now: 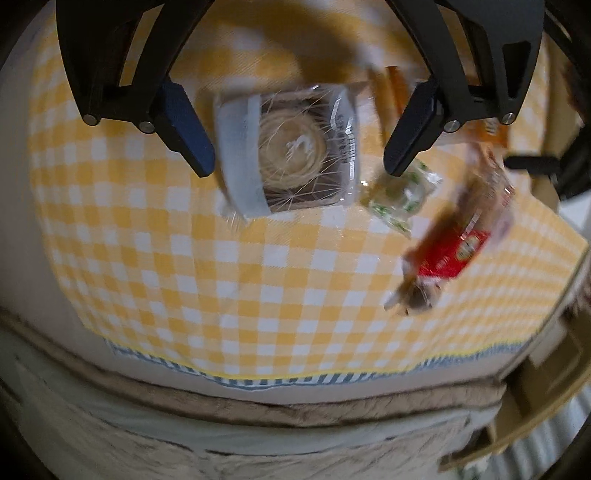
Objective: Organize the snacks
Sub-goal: 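Grasp the orange cracker bag with the left tool while the right tool grasps the patterned cake, then carry both packets over the white tray and lower them in, then open both tools and move them back toward the remaining snacks, then grasp the pink ring candy with the left tool while the right tool grasps the green candy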
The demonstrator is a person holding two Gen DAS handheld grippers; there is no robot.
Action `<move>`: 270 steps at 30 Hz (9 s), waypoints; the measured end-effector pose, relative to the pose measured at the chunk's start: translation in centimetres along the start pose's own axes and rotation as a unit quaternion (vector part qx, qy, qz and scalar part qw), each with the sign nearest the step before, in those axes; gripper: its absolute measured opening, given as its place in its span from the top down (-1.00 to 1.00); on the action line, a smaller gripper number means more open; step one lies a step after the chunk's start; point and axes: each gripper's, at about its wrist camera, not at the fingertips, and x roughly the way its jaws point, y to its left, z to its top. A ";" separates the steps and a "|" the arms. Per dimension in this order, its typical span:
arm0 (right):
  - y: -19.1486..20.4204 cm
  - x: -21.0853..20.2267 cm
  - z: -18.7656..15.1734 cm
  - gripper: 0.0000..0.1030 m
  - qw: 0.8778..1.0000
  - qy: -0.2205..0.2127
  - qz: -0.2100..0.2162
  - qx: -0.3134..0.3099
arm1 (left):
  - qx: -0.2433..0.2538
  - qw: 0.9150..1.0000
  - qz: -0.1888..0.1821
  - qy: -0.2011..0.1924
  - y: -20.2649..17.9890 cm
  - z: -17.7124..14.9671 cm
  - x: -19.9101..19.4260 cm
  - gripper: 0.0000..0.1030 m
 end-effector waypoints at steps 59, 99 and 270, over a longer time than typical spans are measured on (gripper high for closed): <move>3.0 -20.7 -7.1 -0.27 0.991 -0.082 -0.020 0.105 | -0.223 0.963 0.047 -0.144 -3.6 -6.1 -20.4 0.34; 33.8 -18.5 -8.2 -0.27 0.985 -0.076 0.139 0.063 | -0.302 0.933 0.123 -0.152 5.4 -40.1 -44.1 0.33; 4.1 -0.5 0.1 -0.45 0.967 -0.022 0.072 0.243 | -0.238 0.967 0.088 -0.002 11.5 -3.1 -2.6 -0.29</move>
